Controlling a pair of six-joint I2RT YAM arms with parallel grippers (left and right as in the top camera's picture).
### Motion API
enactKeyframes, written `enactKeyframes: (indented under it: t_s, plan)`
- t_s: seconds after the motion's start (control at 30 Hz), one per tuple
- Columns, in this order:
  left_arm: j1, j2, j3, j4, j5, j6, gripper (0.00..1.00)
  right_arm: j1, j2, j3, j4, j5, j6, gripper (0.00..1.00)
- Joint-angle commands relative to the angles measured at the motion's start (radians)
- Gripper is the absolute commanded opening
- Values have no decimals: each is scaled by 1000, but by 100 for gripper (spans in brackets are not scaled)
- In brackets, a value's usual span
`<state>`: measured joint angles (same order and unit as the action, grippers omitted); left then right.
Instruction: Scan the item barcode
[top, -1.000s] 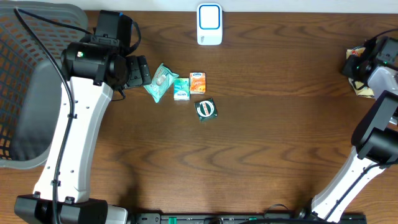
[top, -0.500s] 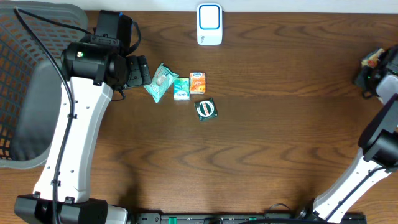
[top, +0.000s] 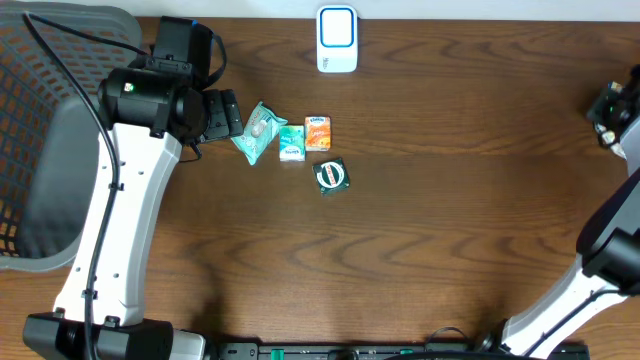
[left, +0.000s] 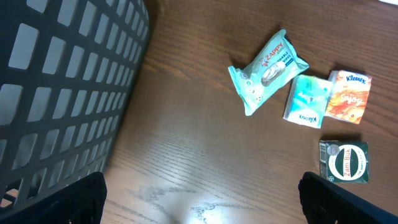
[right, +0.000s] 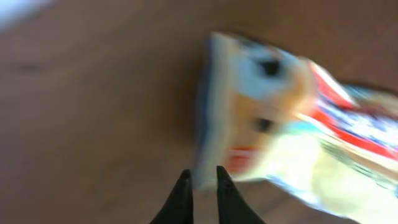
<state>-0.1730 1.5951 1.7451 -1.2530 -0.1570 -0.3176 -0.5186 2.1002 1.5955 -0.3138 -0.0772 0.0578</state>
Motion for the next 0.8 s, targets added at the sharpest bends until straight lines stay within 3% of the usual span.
enactKeyframes:
  t_s: [0.0, 0.23, 0.5, 0.77]
  plan:
    - [2, -2, -3, -3, -12, -9, 98, 56, -35, 2, -3, -273, -2, 13]
    - [2, -2, -3, -3, -12, -9, 97, 195, -35, 1, -151, -690, 181, 52]
    - [2, -2, -3, -3, -12, -9, 98, 414, -35, -16, -403, -633, 93, 80]
    - [2, -2, -3, -3, -12, -9, 98, 627, -35, -52, -475, -443, 83, 92]
